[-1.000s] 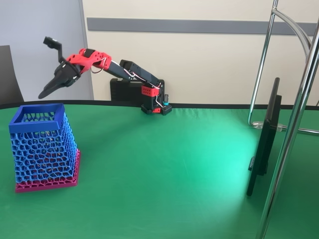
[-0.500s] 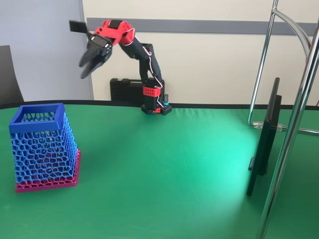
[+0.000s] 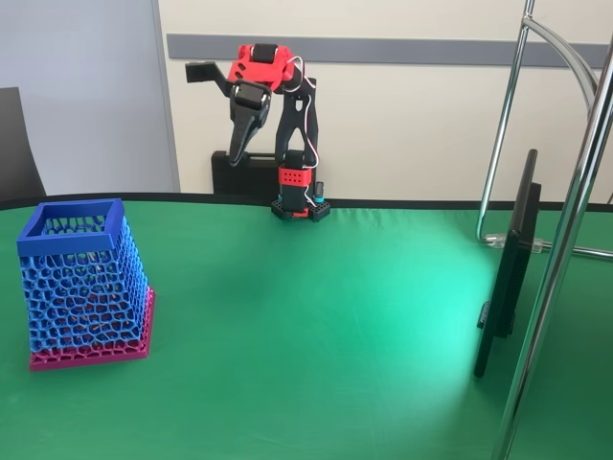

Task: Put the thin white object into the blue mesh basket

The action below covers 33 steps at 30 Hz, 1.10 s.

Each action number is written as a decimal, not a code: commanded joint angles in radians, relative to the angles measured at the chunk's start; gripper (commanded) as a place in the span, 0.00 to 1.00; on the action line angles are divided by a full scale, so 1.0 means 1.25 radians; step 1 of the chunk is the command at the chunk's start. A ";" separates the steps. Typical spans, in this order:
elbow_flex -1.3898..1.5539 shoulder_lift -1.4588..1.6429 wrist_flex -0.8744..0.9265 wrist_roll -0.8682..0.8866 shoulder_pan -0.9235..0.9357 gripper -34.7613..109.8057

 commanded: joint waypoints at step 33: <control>1.217 0.778 -0.681 0.115 -0.114 0.24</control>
